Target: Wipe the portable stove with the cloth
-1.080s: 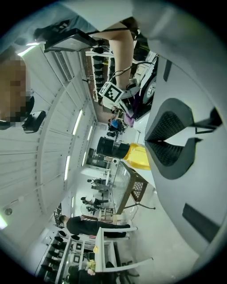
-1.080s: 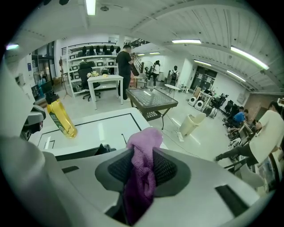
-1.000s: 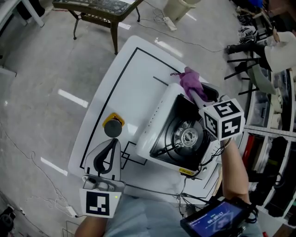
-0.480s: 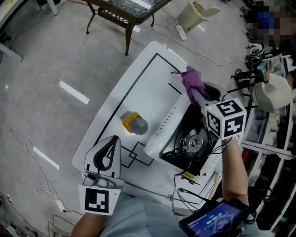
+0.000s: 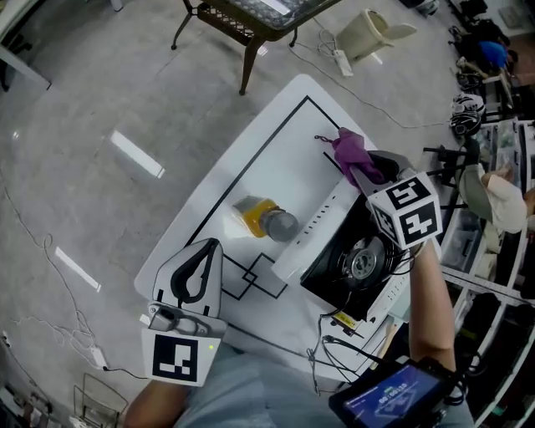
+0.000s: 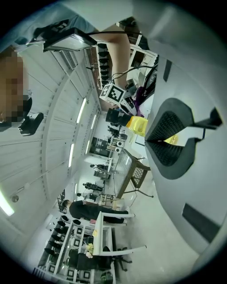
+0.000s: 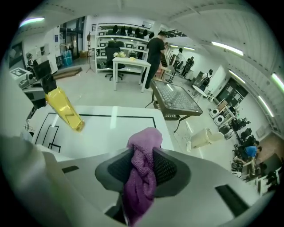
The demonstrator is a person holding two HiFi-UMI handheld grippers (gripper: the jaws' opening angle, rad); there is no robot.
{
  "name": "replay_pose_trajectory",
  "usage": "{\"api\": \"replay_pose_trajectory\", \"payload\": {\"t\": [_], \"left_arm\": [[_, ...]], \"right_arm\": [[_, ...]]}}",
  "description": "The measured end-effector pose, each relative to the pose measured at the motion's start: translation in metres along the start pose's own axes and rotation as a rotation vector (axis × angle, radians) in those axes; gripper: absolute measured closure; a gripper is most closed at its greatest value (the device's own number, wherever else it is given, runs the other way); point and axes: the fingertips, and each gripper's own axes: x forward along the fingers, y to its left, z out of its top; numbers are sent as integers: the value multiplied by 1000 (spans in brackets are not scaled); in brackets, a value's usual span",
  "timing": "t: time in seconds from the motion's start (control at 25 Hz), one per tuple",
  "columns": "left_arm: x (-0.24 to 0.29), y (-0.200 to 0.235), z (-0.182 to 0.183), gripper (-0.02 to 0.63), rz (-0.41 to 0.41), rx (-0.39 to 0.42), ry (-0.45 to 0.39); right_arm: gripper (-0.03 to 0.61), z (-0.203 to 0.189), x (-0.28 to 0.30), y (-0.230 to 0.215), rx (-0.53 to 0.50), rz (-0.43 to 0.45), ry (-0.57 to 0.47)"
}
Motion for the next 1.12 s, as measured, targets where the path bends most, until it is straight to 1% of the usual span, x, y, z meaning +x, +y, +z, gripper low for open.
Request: {"api": "replay_pose_trajectory", "payload": {"t": [0.2, 0.44, 0.72, 0.84, 0.92, 1.12], "left_arm": [[-6, 10, -8, 595, 24, -2, 4], [-26, 16, -16, 595, 70, -13, -6], [-47, 14, -18, 595, 103, -25, -30], [-54, 11, -20, 595, 107, -25, -40], [-58, 9, -20, 595, 107, -28, -45], [-64, 6, -21, 595, 108, -33, -54]], "right_arm": [[445, -3, 10, 16, -63, 39, 56], [445, -2, 6, 42, -101, 98, 75], [445, -1, 0, 59, -137, 102, 81], [445, 0, -5, 68, -192, 101, 82], [445, 5, -11, 70, -220, 83, 55], [446, 39, -35, 46, -179, -16, -90]]}}
